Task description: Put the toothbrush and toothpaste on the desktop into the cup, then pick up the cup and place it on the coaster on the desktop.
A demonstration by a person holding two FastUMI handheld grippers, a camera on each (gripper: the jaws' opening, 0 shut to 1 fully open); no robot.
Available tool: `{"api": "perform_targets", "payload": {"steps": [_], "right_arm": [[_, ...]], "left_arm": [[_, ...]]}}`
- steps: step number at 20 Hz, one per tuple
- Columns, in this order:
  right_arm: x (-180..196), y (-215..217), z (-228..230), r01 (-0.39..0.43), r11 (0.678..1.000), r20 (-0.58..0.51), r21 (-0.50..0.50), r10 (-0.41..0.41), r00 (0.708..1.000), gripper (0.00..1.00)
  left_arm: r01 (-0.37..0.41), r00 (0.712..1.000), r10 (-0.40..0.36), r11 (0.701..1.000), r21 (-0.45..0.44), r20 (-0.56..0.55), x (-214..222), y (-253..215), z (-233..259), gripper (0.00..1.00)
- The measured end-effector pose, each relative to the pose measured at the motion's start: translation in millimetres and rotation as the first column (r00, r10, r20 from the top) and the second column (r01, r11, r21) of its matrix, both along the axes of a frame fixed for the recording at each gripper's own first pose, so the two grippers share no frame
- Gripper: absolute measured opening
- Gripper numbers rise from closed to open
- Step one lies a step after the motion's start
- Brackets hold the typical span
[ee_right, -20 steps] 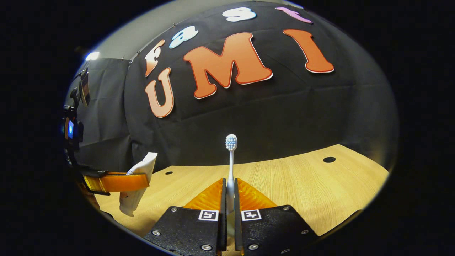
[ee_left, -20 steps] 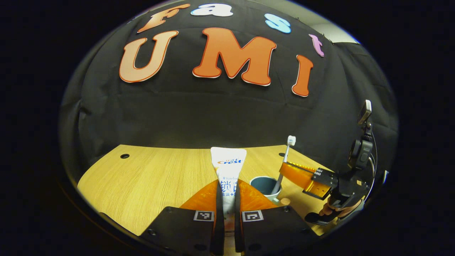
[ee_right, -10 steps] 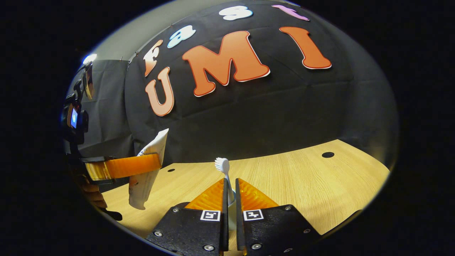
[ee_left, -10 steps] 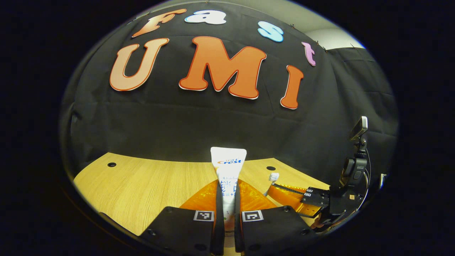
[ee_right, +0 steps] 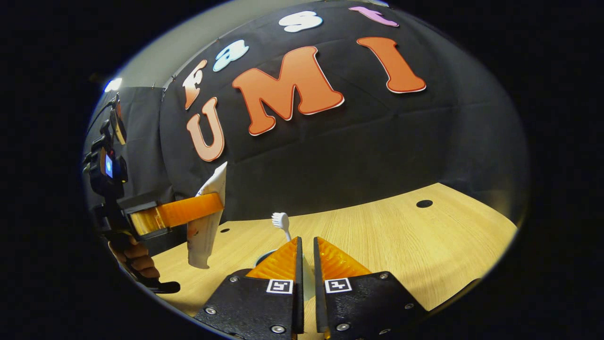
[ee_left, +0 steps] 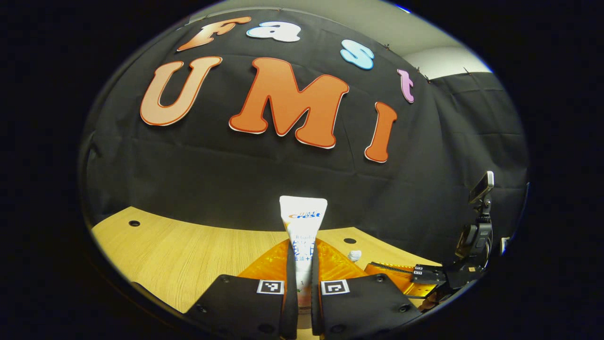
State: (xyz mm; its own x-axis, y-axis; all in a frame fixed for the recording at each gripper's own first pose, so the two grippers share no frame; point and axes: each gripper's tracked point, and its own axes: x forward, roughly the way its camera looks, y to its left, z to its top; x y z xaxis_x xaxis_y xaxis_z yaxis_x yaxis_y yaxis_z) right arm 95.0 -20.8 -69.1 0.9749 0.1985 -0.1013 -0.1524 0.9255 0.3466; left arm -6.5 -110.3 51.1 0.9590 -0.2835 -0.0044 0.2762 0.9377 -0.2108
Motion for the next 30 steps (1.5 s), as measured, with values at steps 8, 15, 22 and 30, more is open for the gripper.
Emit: {"api": "perform_targets", "payload": {"steps": [8,15,22,30], "right_arm": [[-14.4,6.0,-1.0,-0.035,0.998,0.002,-0.061,0.035,0.999,0.33],[-24.6,13.2,-4.7,-0.07,0.993,0.007,-0.096,0.071,0.997,0.49],[-31.3,11.1,-11.8,-0.072,0.992,0.003,-0.099,0.072,0.997,0.54],[-36.4,7.8,-23.0,-0.075,0.992,-0.023,-0.103,0.073,0.997,0.54]], "left_arm": [[0.034,0.999,-0.034,0.998,-0.054,0.017,24.3,-17.8,-4.2,0.14],[0.042,0.998,-0.039,0.997,-0.065,0.044,40.7,-26.2,-4.3,0.14],[0.04,0.999,-0.04,0.995,-0.09,0.004,60.3,-29.4,-27.0,0.14],[0.058,0.997,-0.062,0.995,-0.084,-0.044,70.2,-46.1,-49.3,0.15]]}}
